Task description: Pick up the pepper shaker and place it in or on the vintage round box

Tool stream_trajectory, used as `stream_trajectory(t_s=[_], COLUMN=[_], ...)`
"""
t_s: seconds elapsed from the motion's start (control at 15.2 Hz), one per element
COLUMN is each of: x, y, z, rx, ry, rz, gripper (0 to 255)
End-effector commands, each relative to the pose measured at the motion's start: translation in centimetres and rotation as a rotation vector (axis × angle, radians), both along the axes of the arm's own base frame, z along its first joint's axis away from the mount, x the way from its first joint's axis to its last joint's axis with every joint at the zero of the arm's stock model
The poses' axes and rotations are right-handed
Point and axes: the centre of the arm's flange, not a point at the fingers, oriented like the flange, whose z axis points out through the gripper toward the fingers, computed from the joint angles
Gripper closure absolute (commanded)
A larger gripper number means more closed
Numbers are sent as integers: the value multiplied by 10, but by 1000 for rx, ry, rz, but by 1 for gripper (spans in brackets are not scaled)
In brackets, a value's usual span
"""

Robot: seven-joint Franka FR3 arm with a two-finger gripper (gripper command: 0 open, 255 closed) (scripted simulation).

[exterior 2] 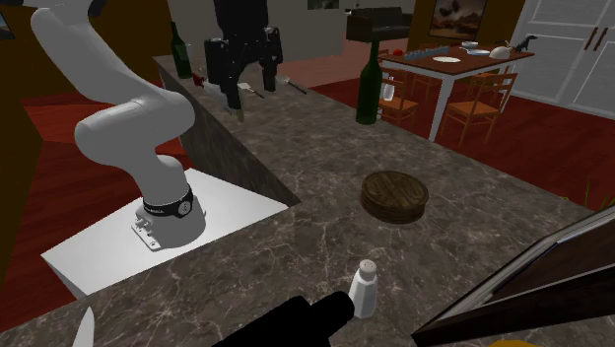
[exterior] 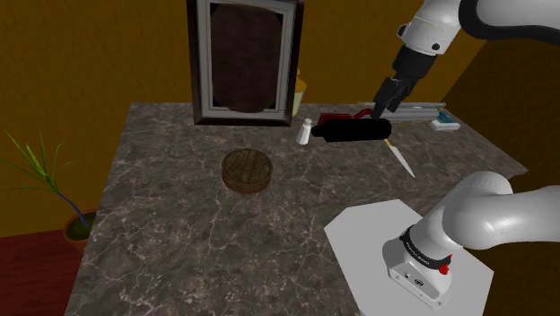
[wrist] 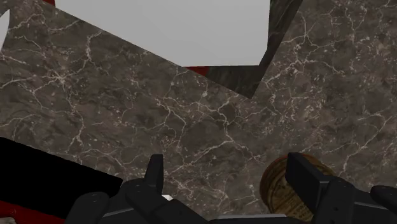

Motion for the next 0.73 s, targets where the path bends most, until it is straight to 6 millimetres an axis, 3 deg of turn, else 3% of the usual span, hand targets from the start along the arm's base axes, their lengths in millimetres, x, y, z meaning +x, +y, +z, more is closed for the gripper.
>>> stream_trajectory(t_s=[0.0,0.66], x=[0,98], y=[0,-19], z=[0,-81], rx=[0,-55], ry=[0,-16], rz=[0,73], gripper=[0,0])
